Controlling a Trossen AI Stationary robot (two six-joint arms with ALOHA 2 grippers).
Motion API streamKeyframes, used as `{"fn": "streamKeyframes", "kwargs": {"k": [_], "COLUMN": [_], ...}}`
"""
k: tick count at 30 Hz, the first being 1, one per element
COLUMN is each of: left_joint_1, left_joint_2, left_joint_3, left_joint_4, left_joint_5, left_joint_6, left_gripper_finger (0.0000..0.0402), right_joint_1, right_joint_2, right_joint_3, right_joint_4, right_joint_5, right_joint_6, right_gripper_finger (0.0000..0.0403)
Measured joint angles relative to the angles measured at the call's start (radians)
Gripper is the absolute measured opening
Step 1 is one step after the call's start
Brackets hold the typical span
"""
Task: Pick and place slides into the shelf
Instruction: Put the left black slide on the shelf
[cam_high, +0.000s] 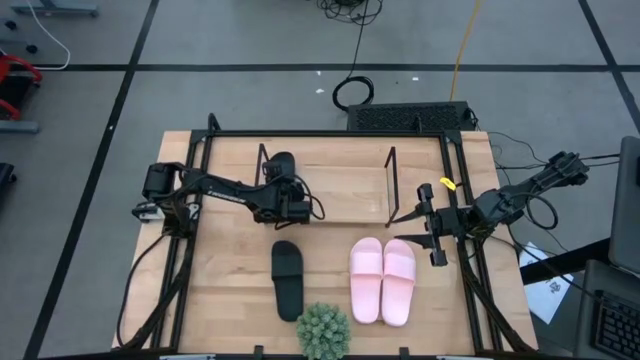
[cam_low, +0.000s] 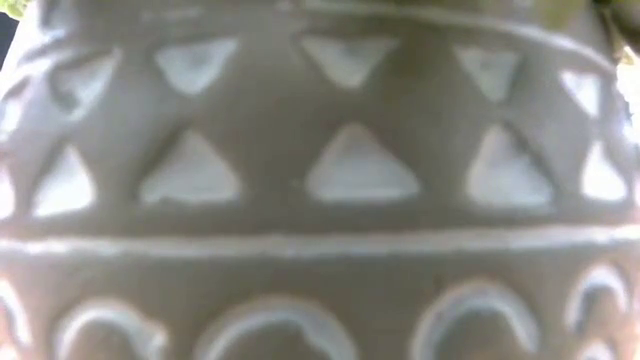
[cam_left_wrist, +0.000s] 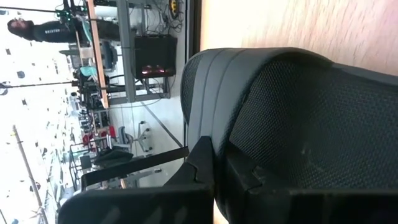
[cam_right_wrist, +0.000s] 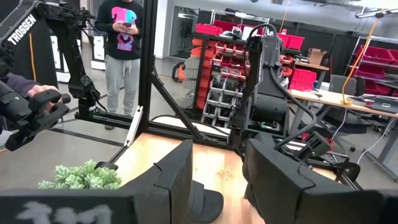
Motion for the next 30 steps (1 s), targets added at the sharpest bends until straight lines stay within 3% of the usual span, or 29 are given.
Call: {"fn": "streamKeyframes", "kwargs": {"k": [11, 30], "left_joint_1": [0.001, 0.000], "left_joint_2": [0.000, -0.003], "left_joint_3": [0.000, 0.000], "left_joint_4": [-0.003, -0.010], "left_joint_5": [0.043, 0.027], "left_joint_6": [0.002, -0.007], "left_gripper_finger": [0.0042, 0.0109], "right_joint_1": [0.000, 0.000], "right_joint_2": [0.000, 0.000], "right_joint_3": [0.000, 0.000], "right_joint_4": [0.000, -0.001], "right_joint_5": [0.000, 0.000], "right_joint_6": [0.000, -0.003], "right_gripper_finger": [0.0144, 0.0144]}}
